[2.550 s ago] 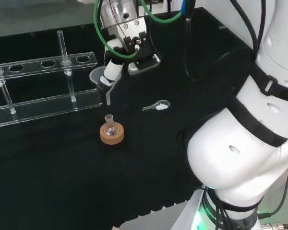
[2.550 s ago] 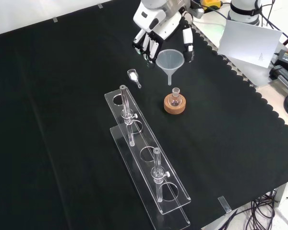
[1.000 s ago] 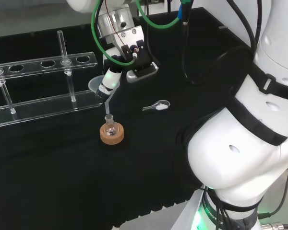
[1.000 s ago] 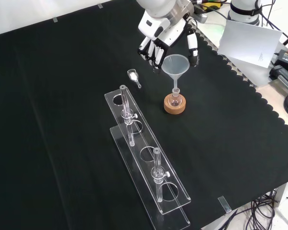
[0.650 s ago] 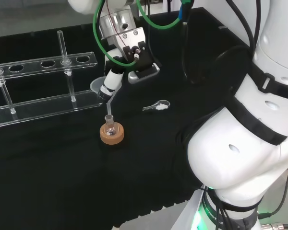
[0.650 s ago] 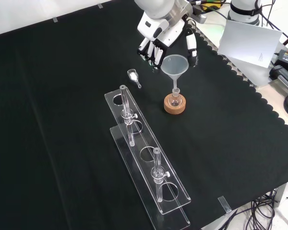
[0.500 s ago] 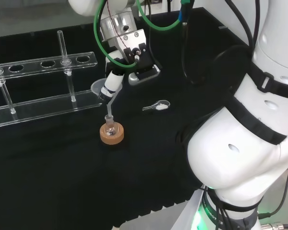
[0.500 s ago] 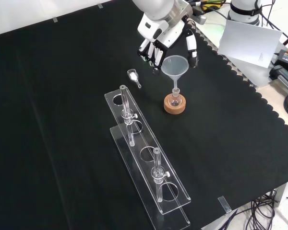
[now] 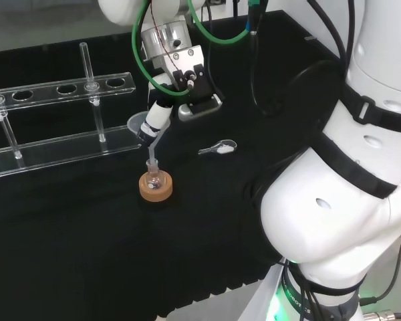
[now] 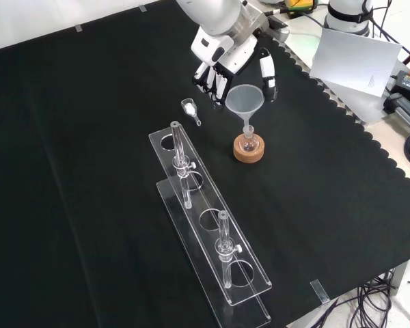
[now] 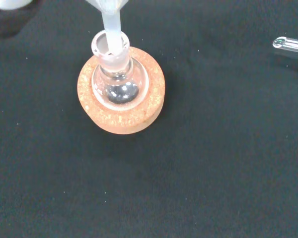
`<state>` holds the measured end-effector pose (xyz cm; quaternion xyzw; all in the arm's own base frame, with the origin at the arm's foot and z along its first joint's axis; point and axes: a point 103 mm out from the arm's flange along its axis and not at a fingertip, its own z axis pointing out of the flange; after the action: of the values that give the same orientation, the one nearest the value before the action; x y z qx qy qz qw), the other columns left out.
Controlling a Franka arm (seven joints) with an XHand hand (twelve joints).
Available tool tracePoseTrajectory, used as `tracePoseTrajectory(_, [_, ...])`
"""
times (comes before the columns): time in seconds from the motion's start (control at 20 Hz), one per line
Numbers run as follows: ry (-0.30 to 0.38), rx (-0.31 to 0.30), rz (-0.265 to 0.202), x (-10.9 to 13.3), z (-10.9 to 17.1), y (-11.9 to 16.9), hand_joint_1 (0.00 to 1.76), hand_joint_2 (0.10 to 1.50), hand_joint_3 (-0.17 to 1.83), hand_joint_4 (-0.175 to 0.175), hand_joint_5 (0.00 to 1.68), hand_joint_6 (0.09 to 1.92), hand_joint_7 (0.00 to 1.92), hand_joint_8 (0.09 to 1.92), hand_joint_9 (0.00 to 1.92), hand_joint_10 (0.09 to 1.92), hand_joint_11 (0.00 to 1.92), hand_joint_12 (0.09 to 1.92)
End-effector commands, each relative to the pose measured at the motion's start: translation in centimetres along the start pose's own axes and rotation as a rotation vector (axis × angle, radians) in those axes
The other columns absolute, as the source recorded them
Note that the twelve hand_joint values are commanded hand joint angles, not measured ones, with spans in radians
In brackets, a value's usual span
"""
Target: Place the funnel on the round-bottom flask.
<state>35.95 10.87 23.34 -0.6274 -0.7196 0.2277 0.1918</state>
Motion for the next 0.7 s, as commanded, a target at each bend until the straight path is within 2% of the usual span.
tracePoseTrajectory(0.05, [0.023,0.005,0.007,-0.1,0.7,0.1,0.74,0.75,0.24,0.049,0.77,0.13,0.99,0.34,0.59,0.48,0.00,1.25])
tracePoseTrajectory(0.4, [0.043,-0.002,0.017,-0.1,1.6,0.7,0.74,0.75,0.24,0.049,0.77,0.13,0.99,0.34,0.59,0.48,0.00,1.25])
tracePoseTrajectory(0.7, [0.055,0.007,0.008,0.4,2.7,1.0,0.73,0.75,0.25,0.047,0.76,0.13,0.99,0.34,0.58,0.48,0.00,1.25])
